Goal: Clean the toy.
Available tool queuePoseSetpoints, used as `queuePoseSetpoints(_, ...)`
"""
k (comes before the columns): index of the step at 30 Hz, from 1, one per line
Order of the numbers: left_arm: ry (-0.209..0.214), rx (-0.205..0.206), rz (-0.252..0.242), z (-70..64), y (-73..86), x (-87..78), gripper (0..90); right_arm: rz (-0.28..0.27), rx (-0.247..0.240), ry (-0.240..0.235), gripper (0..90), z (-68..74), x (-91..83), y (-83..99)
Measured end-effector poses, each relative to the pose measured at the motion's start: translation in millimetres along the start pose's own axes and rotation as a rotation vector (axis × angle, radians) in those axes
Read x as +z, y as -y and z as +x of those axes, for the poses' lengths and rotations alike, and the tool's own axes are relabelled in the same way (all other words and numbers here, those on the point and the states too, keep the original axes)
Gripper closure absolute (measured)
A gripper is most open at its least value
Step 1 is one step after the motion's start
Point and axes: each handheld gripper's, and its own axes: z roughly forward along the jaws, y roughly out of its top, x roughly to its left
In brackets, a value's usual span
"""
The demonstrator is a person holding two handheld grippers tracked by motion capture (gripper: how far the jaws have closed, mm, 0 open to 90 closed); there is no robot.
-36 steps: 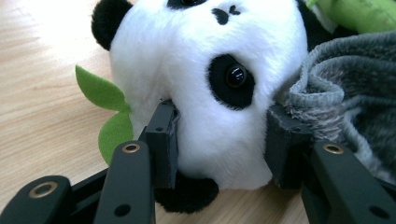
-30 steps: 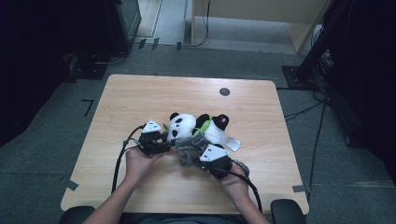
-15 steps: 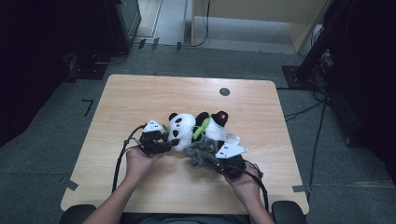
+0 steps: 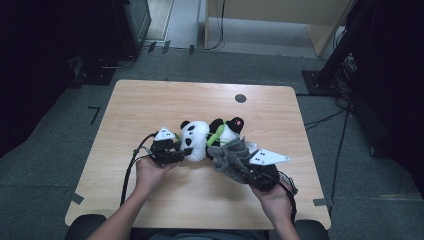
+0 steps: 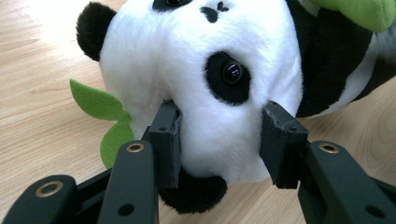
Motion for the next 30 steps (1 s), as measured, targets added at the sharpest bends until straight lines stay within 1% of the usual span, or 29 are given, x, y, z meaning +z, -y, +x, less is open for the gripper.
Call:
queuePoseSetpoints(1, -0.003, 0.002, 0.0, -0.4, 0.1, 0.0, 54.5, -0.023, -0.022, 0.004, 83.7, 4.9, 0.0, -12.9)
queuePoseSetpoints(2, -0.005, 0.005, 0.001, -0.7, 0.1, -0.1, 54.5, -0.023, -0.022, 0.004, 83.7, 4.9, 0.0, -12.9)
queuePoseSetpoints(3, -0.006, 0.005, 0.001, -0.9, 0.1, -0.1, 54.5, -0.038, -0.025, -0.008, 83.7, 6.3, 0.5, -19.4)
queuePoseSetpoints(4, -0.005, 0.004, 0.001, -0.9, 0.1, -0.1, 54.5, -0.059, -0.02, -0.017, 83.7, 8.5, 3.3, -32.3)
queuePoseSetpoints(5, -0.004, 0.003, 0.001, -0.7, 0.1, -0.1, 54.5, -0.059, -0.02, -0.017, 83.7, 8.5, 3.3, -32.3)
queuePoseSetpoints(7, -0.004, 0.001, 0.0, -0.8, 0.1, 0.0, 54.5, -0.071, -0.022, -0.023, 83.6, 11.1, 9.2, -43.6)
queuePoseSetpoints(10, -0.006, -0.001, -0.001, -1.2, 0.0, 0.0, 54.5, -0.061, -0.033, -0.03, 83.6, 14.8, 28.0, -55.1)
queuePoseSetpoints(11, -0.006, -0.001, -0.001, -1.2, 0.0, 0.0, 54.4, -0.039, -0.02, -0.044, 83.5, 17.1, 45.8, -58.2)
queuePoseSetpoints(12, -0.006, -0.001, -0.001, -1.3, 0.0, 0.0, 54.5, -0.026, -0.025, -0.04, 83.3, 18.7, 55.0, -58.6)
queuePoseSetpoints(13, -0.006, 0.001, 0.001, -1.1, 0.0, -0.2, 54.5, -0.026, -0.025, -0.04, 83.3, 18.7, 55.0, -58.6)
queuePoseSetpoints(15, -0.005, -0.001, 0.001, -0.9, -0.1, -0.2, 54.4, 0.004, -0.059, -0.003, 82.8, 23.0, 74.2, -56.8)
queuePoseSetpoints(19, -0.005, -0.001, 0.004, -0.7, 0.0, -0.3, 54.5, 0.035, -0.061, 0.027, 82.7, 28.7, 100.3, -48.7)
queuePoseSetpoints(20, -0.006, -0.003, 0.005, -0.8, 0.0, -0.3, 54.5, 0.039, -0.063, 0.035, 82.7, 29.9, 103.8, -46.7)
queuePoseSetpoints(21, -0.006, -0.003, 0.004, -0.9, 0.0, -0.2, 54.5, 0.031, -0.073, 0.05, 82.8, 30.9, 109.0, -41.2)
queuePoseSetpoints(24, -0.004, -0.001, 0.009, -0.5, 0.1, -0.3, 54.6, 0.019, -0.076, 0.062, 82.8, 32.8, 109.5, -36.6)
queuePoseSetpoints(26, 0.001, -0.007, 0.007, -0.1, 0.1, -0.2, 54.7, 0.024, -0.093, 0.073, 82.9, 34.6, 109.7, -32.0)
queuePoseSetpoints(27, 0.004, -0.012, 0.007, 0.4, 0.1, -0.2, 54.6, 0.026, -0.093, 0.077, 82.9, 35.3, 109.4, -29.2)
queuePoseSetpoints(28, 0.006, -0.014, 0.006, 0.8, 0.1, -0.1, 54.7, 0.032, -0.089, 0.079, 83.0, 36.3, 109.4, -22.6)
queuePoseSetpoints(29, 0.007, -0.017, 0.006, 1.1, -0.1, -0.1, 54.7, 0.032, -0.089, 0.079, 83.0, 36.3, 109.4, -22.6)
queuePoseSetpoints(30, 0.007, -0.02, 0.007, 1.3, -0.2, -0.2, 54.8, 0.034, -0.079, 0.081, 83.0, 36.7, 109.3, -18.6)
